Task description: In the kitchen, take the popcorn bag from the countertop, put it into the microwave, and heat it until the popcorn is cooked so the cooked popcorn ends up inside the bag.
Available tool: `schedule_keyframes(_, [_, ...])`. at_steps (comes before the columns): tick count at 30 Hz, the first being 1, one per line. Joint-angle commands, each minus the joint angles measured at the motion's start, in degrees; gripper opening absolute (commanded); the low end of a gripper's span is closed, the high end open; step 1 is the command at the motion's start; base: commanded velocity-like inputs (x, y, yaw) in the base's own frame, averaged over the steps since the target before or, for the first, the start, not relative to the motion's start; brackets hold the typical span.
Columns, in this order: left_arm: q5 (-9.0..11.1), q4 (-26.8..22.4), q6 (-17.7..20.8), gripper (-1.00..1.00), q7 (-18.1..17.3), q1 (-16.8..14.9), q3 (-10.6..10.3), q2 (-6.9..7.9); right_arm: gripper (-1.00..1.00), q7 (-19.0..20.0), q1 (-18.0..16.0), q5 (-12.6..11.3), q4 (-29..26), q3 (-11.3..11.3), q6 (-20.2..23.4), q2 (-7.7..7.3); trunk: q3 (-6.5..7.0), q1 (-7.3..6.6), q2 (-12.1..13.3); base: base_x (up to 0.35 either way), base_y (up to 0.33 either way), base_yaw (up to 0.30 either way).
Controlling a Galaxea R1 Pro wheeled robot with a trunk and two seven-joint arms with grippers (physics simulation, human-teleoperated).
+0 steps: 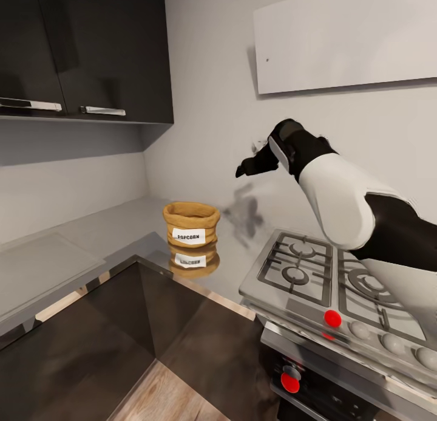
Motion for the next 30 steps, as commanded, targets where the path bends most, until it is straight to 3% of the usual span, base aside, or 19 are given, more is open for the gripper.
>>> schedule_keyframes(1, [0.0, -0.1, 0.0, 1.00, 0.0, 0.0, 0.2, 0.00, 1.00, -0.1, 0.2, 0.1, -0.1, -1.7, 0.1, 0.03, -0.05, 0.00, 0.0, 0.000, 0.000, 0.000])
schedule_keyframes(3, [0.1, -0.1, 0.0, 1.00, 0.1, 0.0, 0.3, 0.01, 1.00, -0.8, 0.5, -0.7, -0.1, -4.2, 0.0, 0.03, -0.05, 0.00, 0.0, 0.000, 0.000, 0.000])
schedule_keyframes(6, [0.2, -0.1, 0.0, 1.00, 0.1, 0.0, 0.4, -0.06, 1.00, -2.1, 0.6, -0.9, -0.4, -5.3, 0.4, 0.03, -0.05, 0.00, 0.0, 0.000, 0.000, 0.000])
schedule_keyframes(11, [-0.1, -0.1, 0.1, 1.00, 0.0, 0.0, 0.2, -0.03, 1.00, -3.1, 0.6, -1.0, 0.0, -5.5, 0.5, 0.03, -0.05, 0.00, 0.0, 0.161, 0.000, 0.000])
schedule_keyframes(30, [-0.2, -0.1, 0.0, 1.00, 0.0, 0.0, 0.1, -0.08, 1.00, -3.2, 0.6, -0.7, 1.3, -5.4, 0.6, 0.03, -0.05, 0.00, 0.0, 0.318, 0.000, 0.000])
